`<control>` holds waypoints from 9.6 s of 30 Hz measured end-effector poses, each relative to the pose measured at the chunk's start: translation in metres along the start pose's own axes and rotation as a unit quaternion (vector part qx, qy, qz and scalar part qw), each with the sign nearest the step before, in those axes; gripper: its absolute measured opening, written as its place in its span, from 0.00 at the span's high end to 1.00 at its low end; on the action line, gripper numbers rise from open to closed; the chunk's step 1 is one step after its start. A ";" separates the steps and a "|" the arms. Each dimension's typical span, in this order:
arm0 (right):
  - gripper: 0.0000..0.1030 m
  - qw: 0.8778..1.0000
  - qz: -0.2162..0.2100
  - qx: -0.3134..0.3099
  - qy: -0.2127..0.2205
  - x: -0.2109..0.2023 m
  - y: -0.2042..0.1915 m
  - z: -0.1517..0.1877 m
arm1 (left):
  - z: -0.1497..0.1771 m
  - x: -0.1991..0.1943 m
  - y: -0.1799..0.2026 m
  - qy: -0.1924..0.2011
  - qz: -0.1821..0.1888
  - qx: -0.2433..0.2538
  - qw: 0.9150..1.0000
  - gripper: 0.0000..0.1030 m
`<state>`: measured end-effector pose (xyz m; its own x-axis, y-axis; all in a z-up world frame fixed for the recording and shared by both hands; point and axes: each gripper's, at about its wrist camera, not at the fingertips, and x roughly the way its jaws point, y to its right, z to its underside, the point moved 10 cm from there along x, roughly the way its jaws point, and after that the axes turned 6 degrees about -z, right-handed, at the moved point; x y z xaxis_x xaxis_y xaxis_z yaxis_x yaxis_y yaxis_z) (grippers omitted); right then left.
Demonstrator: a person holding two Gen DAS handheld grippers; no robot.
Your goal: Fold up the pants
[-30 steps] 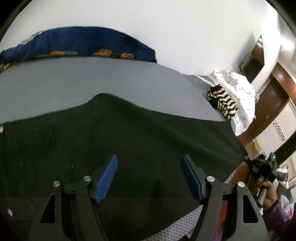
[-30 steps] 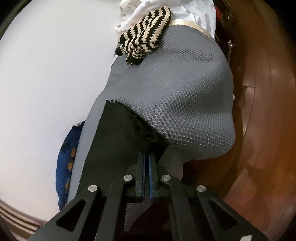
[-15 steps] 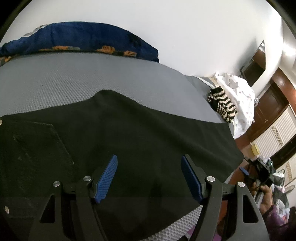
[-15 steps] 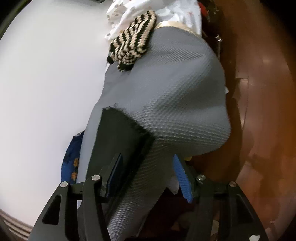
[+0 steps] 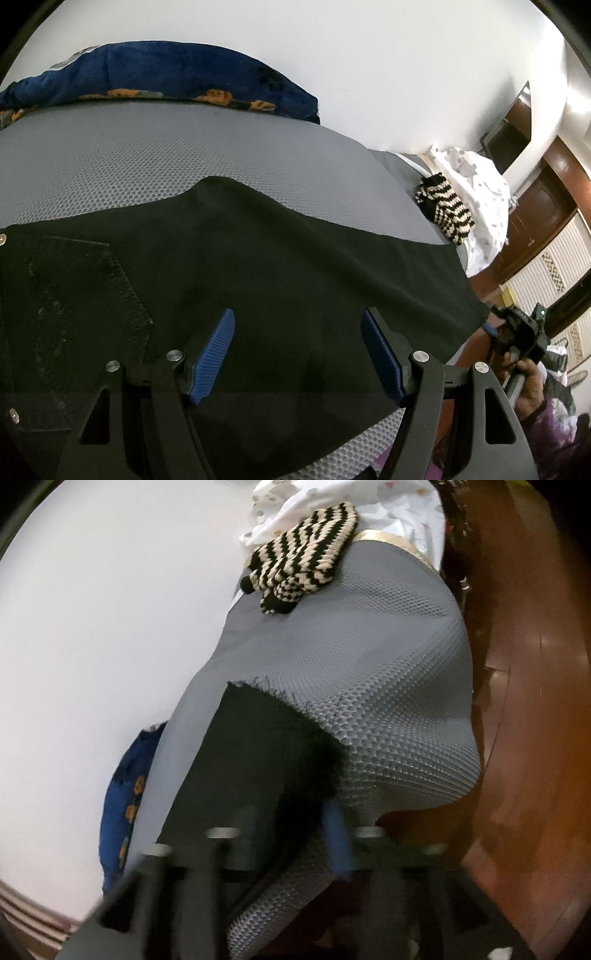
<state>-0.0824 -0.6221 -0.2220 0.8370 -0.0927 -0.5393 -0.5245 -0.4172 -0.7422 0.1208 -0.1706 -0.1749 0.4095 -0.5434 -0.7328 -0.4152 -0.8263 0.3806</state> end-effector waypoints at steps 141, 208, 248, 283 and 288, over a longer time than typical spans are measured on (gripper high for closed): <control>0.75 0.782 -0.206 -0.479 -0.342 0.062 -0.292 0.371 | 0.025 -0.157 -0.158 0.053 -0.106 -0.075 0.990 0.22; 0.25 0.831 -0.346 -0.228 -0.371 0.059 -0.307 0.279 | -0.066 -0.031 0.102 -0.072 0.130 -0.056 0.987 0.88; 0.91 0.907 -0.214 -0.210 -0.294 0.099 -0.202 0.192 | -0.016 0.004 0.007 -0.024 -0.017 0.000 1.000 0.29; 0.78 0.920 -0.185 -0.284 -0.196 0.060 -0.225 0.144 | -0.013 0.035 -0.001 -0.003 -0.214 0.120 0.969 0.10; 0.78 0.907 -0.190 -0.312 -0.210 0.076 -0.250 0.164 | -0.012 0.033 0.001 -0.003 -0.225 0.133 0.965 0.09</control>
<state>0.0865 -0.3769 -0.1426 0.7372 0.4627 -0.4923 0.0905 -0.7898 -0.6067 0.1435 -0.1910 -0.1920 0.5923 -0.1367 -0.7941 -0.3912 -0.9103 -0.1351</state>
